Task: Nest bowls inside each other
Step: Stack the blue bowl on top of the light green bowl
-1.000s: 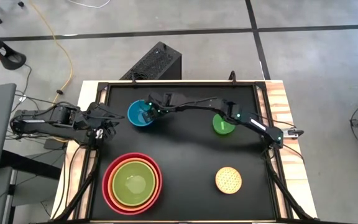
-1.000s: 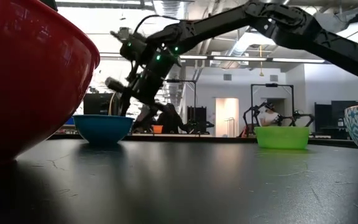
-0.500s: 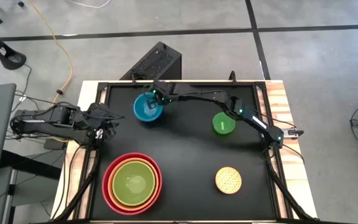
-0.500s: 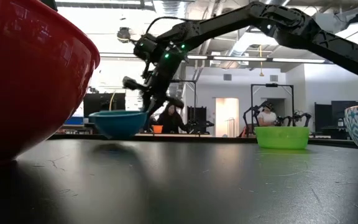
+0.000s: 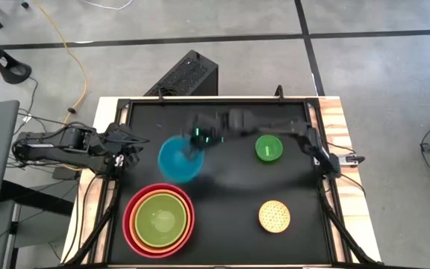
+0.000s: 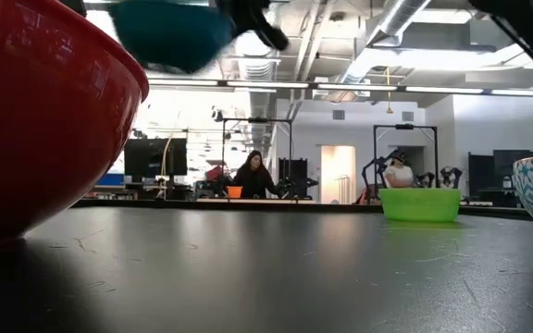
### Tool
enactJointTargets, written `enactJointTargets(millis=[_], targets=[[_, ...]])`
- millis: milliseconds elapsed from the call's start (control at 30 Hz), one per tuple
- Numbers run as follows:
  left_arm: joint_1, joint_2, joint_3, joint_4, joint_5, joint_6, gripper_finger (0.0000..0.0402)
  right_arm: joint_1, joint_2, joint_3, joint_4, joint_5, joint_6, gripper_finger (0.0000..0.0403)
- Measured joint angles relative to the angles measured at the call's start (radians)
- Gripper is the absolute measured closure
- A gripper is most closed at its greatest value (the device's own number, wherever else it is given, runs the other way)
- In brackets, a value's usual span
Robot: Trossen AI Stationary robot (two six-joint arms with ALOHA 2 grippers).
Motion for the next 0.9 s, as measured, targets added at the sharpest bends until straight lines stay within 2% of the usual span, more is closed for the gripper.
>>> enactJointTargets(millis=[133, 300, 400, 900], targets=[[0.000, 0.000, 0.000, 0.034, -0.003, 0.024, 0.0239, 0.141, 0.043, 0.000, 0.159, 0.032, 0.053, 0.0388], [0.000, 0.000, 0.000, 0.056, 0.000, 0.035, 0.0239, 0.234, 0.137, -0.003, 0.316, 0.019, 0.127, 0.0388], [0.000, 0.000, 0.000, 0.057, 0.007, 0.035, 0.0239, 0.249, 0.166, -0.002, 0.361, 0.014, 0.137, 0.0388], [0.000, 0.000, 0.000, 0.058, 0.025, 0.010, 0.0239, 0.253, 0.289, 0.000, 0.527, -0.157, 0.052, 0.0388]])
